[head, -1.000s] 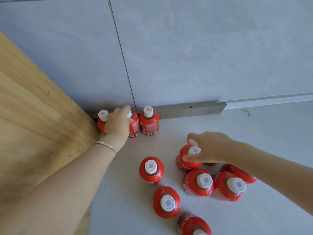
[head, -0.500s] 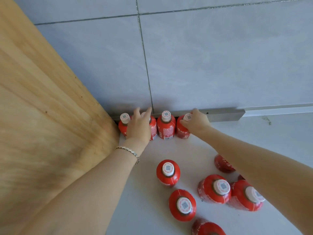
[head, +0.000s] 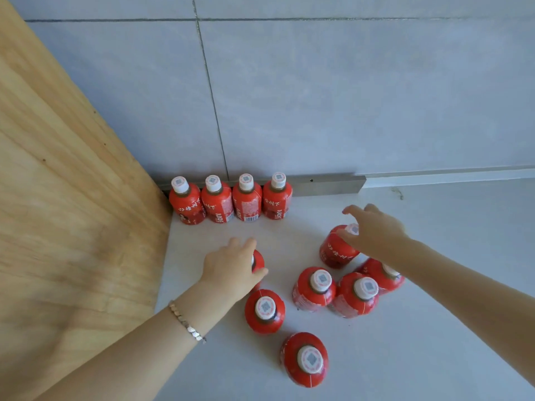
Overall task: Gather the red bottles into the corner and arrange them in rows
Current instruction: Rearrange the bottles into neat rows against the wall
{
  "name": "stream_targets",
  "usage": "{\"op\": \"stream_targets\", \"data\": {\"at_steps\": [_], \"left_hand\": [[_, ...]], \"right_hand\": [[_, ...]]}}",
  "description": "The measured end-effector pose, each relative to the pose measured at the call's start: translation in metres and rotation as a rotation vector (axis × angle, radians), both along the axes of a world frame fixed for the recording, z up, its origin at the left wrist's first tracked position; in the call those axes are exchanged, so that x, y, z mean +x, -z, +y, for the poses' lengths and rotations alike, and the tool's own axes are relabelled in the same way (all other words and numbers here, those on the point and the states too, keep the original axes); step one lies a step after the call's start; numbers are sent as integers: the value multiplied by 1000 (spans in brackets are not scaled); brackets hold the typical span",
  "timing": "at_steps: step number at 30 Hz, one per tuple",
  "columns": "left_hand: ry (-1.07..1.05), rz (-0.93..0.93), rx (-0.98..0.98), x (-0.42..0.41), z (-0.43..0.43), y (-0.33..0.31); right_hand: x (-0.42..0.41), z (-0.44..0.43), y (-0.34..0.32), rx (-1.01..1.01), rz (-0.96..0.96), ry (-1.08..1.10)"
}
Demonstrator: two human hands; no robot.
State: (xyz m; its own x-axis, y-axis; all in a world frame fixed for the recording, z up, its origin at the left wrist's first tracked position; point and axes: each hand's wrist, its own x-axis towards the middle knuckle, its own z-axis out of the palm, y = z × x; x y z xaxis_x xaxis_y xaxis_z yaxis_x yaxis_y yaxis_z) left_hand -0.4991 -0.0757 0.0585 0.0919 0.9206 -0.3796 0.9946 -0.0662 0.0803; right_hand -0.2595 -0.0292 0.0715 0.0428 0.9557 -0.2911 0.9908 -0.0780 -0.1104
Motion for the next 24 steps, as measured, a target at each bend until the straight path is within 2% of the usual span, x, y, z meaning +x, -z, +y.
{"op": "stream_targets", "data": {"at_steps": [3,7,10,15,24], "left_hand": [[-54,-55,40,1,-3,9],[-237,-337,103,-11,-7,17],[-359,-430,199,-27,-8,16],[-470,-406,368,-67,22,12],[-671,-347,379,-106,56,34]], "right_hand": [[13,-8,16,-111,84,35],[-1,-6,32,-35,188,84],[-22,-5,34,-14,205,43],[-72,-1,28,-30,271,-101],[-178,25,28,-39,364,-240]]}}
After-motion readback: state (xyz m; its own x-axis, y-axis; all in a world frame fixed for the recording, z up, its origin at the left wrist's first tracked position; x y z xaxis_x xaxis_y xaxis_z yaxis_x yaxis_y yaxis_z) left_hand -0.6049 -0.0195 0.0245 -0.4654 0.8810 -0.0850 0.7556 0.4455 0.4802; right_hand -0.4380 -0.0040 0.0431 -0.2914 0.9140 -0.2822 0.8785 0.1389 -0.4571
